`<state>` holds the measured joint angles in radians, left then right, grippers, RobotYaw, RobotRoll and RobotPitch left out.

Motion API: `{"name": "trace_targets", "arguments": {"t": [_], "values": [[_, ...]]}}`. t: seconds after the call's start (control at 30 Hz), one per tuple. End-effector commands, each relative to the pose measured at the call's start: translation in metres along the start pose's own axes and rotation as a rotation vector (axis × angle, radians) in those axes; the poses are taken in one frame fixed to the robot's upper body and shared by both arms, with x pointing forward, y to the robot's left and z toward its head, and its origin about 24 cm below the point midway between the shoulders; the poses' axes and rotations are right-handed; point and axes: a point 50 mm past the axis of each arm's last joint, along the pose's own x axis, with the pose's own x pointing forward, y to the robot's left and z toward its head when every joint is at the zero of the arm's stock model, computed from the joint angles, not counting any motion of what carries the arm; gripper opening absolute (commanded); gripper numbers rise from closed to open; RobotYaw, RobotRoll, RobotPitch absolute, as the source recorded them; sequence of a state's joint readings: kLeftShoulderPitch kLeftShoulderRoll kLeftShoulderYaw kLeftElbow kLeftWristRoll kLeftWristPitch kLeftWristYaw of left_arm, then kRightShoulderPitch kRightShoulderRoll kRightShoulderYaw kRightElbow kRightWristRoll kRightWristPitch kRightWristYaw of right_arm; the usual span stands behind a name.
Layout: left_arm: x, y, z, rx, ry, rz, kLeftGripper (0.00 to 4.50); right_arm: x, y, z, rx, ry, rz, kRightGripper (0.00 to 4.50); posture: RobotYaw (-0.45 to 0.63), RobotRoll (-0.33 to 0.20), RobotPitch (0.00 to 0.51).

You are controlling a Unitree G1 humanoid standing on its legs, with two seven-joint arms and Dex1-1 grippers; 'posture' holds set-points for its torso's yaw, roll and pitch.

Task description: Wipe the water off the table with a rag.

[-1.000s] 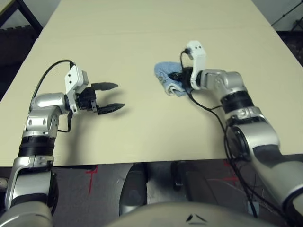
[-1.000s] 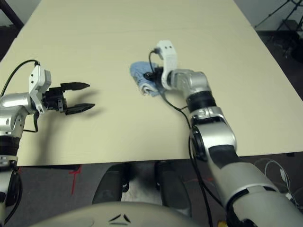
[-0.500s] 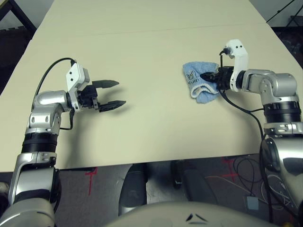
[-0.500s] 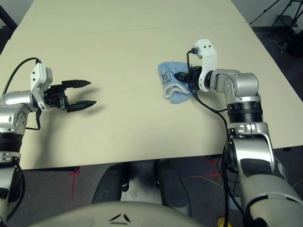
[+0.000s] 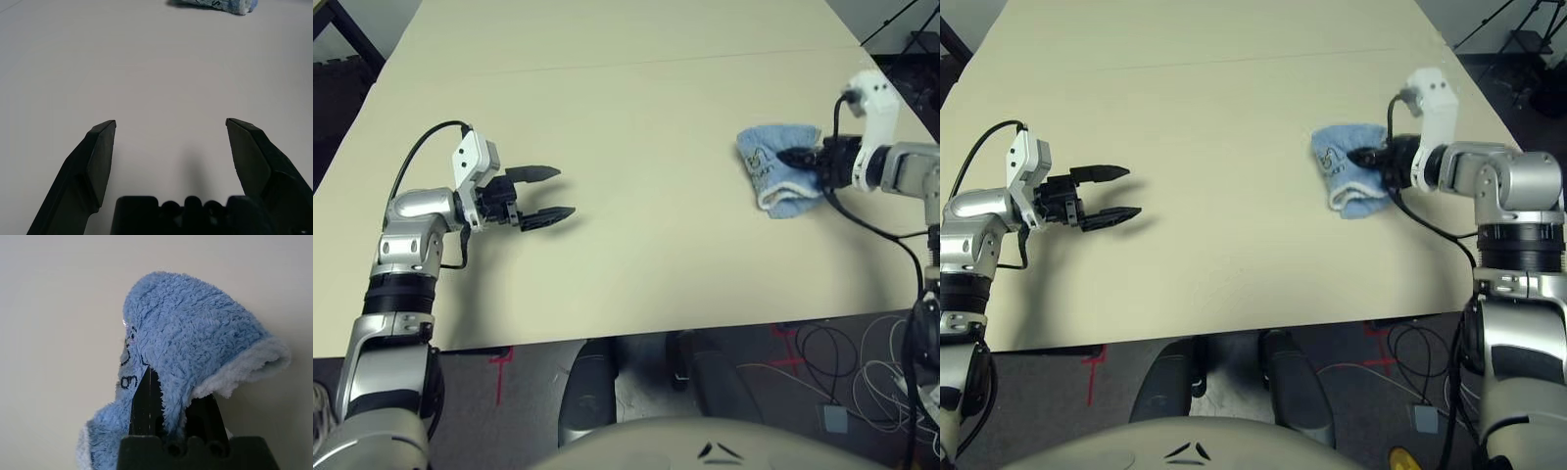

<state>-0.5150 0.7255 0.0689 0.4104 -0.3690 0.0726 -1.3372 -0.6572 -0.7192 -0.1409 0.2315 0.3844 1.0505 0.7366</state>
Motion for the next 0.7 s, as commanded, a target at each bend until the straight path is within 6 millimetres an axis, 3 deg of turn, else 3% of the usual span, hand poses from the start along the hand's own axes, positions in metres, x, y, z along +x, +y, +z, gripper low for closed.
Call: {"name": "trace_targets", "arguments": {"t": [0.03,0.37,0.53,0.7], "values": [[-0.003,0.000,-0.001,0.001,0.018,0.002,4.50,-0.011,-0.013,-0.003,-0.013,-0.023,-0.084,0.03,0.09,0.000,0.188],[-0.003,0.000,-0.001,-0.002,0.018,0.004,4.50,-0.019,-0.040,-0.014,0.042,-0.035,-0.240,0.03,0.08,0.000,0.194],[-0.001,0.001,0.000,-0.005,0.005,0.022,4.50,-0.011,-0.045,-0.016,-0.051,-0.061,-0.293,1.72,0.08,0.000,0.195],[-0.003,0.006,0.004,-0.032,-0.058,0.104,4.50,-0.021,-0.053,0.010,-0.273,-0.275,-0.415,3.60,0.09,0.000,0.196]]}}
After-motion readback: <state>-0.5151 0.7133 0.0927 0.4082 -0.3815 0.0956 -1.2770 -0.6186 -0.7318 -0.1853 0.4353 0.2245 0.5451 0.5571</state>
